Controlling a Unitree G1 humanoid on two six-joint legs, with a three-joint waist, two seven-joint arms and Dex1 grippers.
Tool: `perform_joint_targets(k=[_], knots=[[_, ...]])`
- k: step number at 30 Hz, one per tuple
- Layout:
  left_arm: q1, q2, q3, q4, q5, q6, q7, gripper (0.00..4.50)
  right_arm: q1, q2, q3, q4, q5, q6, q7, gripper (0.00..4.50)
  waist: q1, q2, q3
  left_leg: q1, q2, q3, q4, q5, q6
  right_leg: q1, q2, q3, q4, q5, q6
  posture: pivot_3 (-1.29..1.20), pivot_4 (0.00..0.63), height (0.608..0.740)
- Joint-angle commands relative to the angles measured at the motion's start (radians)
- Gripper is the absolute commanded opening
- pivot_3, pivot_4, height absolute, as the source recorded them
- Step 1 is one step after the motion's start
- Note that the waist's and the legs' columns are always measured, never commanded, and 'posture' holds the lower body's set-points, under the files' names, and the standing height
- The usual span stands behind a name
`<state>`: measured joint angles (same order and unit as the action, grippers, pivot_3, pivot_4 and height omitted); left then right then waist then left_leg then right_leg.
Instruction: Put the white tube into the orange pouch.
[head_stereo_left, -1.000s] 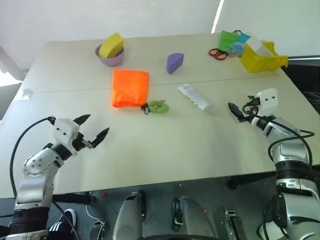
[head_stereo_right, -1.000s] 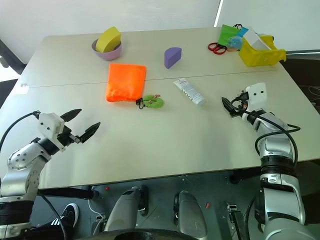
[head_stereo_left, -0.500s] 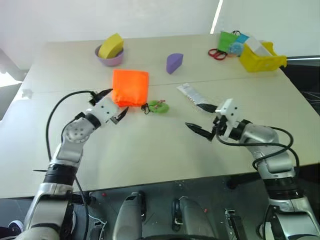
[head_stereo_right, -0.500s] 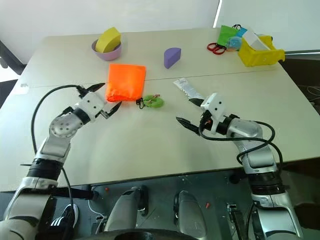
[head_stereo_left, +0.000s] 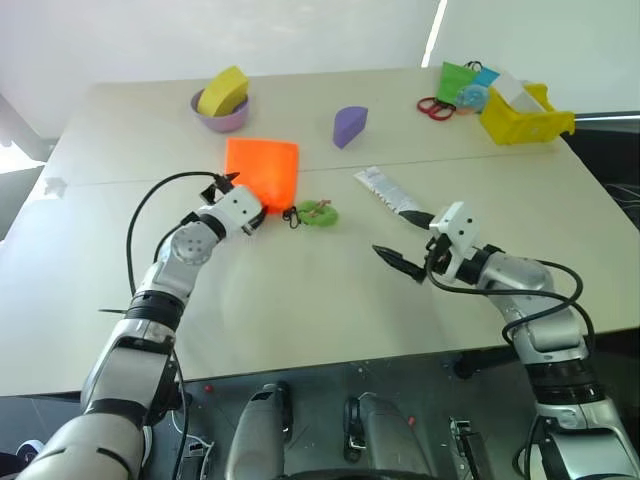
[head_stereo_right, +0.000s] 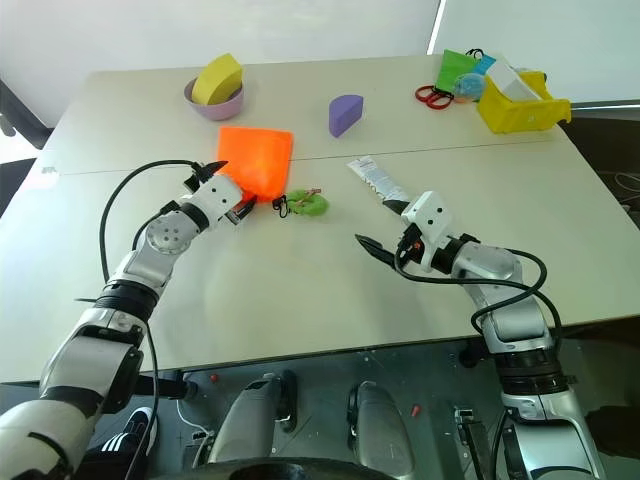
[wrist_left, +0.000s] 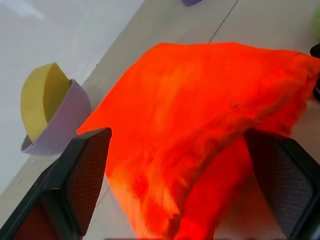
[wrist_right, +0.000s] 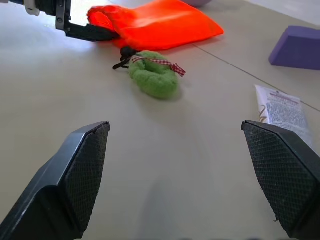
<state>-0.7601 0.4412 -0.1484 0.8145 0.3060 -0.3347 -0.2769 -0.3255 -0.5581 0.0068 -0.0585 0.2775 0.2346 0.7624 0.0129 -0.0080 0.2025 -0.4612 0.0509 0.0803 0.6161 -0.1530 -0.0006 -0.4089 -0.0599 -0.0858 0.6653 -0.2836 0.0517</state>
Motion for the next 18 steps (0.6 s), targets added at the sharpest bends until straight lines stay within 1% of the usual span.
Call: perform_joint_targets(k=[1,2,4,9,14,16,18], knots=[[-0.051,-0.003,-0.005,0.033,0.006,-0.021,0.018,3.97,-0.011,0.005,-0.017,-0.033,-0.007,-0.026,-0.012,4.50,0.000,0.000,0.000,0.000,0.000,0.000,0.000,0.000,0.000,0.000,0.000,0.000,0.000,0.000,0.000,0.00,0.150,0.740],[-0.059,-0.007,-0.006,0.043,0.004,-0.029,0.018,3.70,-0.009,0.004,-0.018,-0.032,-0.009,-0.028,-0.015,4.50,0.000,0.000,0.000,0.000,0.000,0.000,0.000,0.000,0.000,0.000,0.000,0.000,0.000,0.000,0.000,0.00,0.150,0.740],[-0.075,-0.015,-0.008,0.062,0.007,-0.033,0.024,2.73,-0.003,0.003,-0.015,-0.029,-0.015,-0.035,-0.019,4.50,0.000,0.000,0.000,0.000,0.000,0.000,0.000,0.000,0.000,0.000,0.000,0.000,0.000,0.000,0.000,0.00,0.150,0.740],[-0.082,-0.039,-0.007,0.083,-0.003,-0.013,0.012,0.06,-0.001,0.000,-0.017,-0.028,-0.027,-0.040,-0.020,4.50,0.000,0.000,0.000,0.000,0.000,0.000,0.000,0.000,0.000,0.000,0.001,0.000,0.000,0.000,0.000,0.00,0.150,0.740],[-0.055,-0.041,0.006,0.049,-0.031,-0.005,-0.027,0.01,-0.012,-0.011,-0.028,-0.001,-0.045,-0.058,-0.025,4.50,0.000,0.000,0.000,0.000,0.000,0.000,0.001,0.000,0.000,0.001,0.002,0.000,0.000,0.000,0.000,0.00,0.150,0.740],[-0.027,-0.029,0.018,-0.010,-0.061,0.012,-0.070,0.01,-0.013,-0.014,-0.029,0.004,-0.049,-0.064,-0.026,4.50,-0.001,0.000,0.000,0.000,0.000,0.000,0.001,0.000,0.000,0.001,0.002,0.000,0.000,0.000,0.000,0.00,0.150,0.740],[0.015,-0.021,0.043,-0.117,-0.115,0.068,-0.130,0.01,-0.012,-0.014,-0.030,0.005,-0.051,-0.068,-0.028,4.50,-0.002,0.000,0.000,0.000,0.000,0.000,0.000,0.000,0.000,0.001,0.001,0.000,0.000,0.000,0.000,0.00,0.150,0.740]])
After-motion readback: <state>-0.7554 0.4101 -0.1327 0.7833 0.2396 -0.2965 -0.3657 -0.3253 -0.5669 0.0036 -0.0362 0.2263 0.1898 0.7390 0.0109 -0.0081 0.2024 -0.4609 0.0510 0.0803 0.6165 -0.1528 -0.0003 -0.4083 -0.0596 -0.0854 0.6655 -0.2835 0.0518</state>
